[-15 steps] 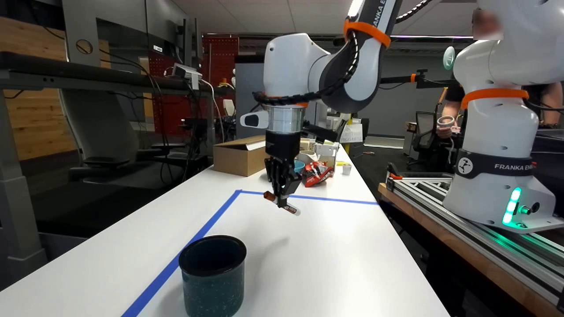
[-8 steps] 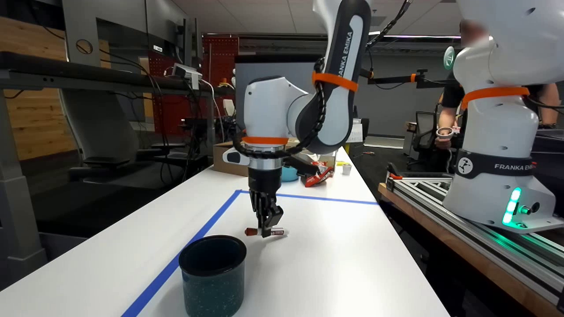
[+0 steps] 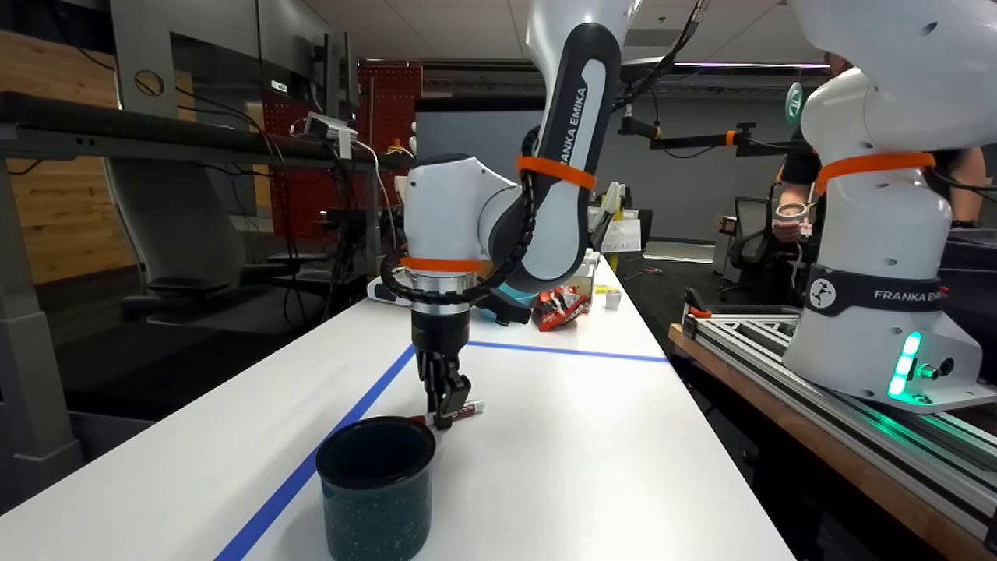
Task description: Take the marker from the cup and place it on the table
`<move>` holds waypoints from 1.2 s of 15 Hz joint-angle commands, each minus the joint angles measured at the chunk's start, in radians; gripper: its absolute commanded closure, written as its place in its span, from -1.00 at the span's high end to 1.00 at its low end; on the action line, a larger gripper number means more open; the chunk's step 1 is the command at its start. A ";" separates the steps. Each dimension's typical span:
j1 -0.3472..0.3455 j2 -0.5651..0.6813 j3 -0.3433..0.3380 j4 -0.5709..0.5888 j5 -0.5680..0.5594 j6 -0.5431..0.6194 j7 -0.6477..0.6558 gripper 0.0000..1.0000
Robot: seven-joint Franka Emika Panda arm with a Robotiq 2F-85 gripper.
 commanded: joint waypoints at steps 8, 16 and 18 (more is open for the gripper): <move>0.206 -0.244 -0.134 -0.157 -0.053 -0.044 0.163 1.00; 0.250 -0.425 -0.092 -0.233 -0.083 -0.253 0.386 1.00; 0.249 -0.452 -0.088 -0.254 -0.082 -0.265 0.400 1.00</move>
